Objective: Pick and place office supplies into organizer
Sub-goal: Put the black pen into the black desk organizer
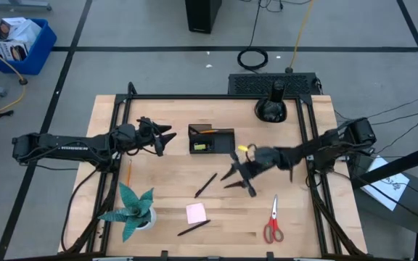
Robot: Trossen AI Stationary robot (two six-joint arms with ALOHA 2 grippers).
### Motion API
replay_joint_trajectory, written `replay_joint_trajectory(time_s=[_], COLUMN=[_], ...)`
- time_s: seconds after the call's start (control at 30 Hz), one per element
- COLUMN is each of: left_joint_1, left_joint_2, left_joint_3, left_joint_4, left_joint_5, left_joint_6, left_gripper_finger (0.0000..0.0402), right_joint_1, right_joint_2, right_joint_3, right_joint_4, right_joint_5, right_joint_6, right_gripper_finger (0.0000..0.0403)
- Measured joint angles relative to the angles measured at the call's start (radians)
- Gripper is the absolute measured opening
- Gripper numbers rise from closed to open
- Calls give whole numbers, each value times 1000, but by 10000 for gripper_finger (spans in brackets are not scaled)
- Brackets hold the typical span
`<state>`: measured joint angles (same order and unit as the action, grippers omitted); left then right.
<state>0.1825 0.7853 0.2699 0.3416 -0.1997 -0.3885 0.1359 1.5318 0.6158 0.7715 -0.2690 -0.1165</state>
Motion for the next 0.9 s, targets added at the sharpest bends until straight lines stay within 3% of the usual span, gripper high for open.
replay_joint_trajectory(time_s=[0.1,0.2,0.47,0.63,0.9], left_joint_1=[0,0,-38,-76,-118], left_joint_2=[0,0,0,0,0], left_joint_3=[0,0,0,0,0], left_joint_4=[4,13,22,23,18], left_joint_5=[0,16,101,93,79], left_joint_6=[-7,-34,-62,-67,-63], left_gripper_finger=[218,218,218,218,218], right_joint_1=[94,144,182,188,256], right_joint_2=[20,77,329,489,576], right_joint_3=[-26,-12,50,112,246], right_joint_4=[67,98,227,317,263], right_joint_5=[180,235,242,243,242], right_joint_6=[6,50,120,123,102], right_gripper_finger=[127,127,122,118,114])
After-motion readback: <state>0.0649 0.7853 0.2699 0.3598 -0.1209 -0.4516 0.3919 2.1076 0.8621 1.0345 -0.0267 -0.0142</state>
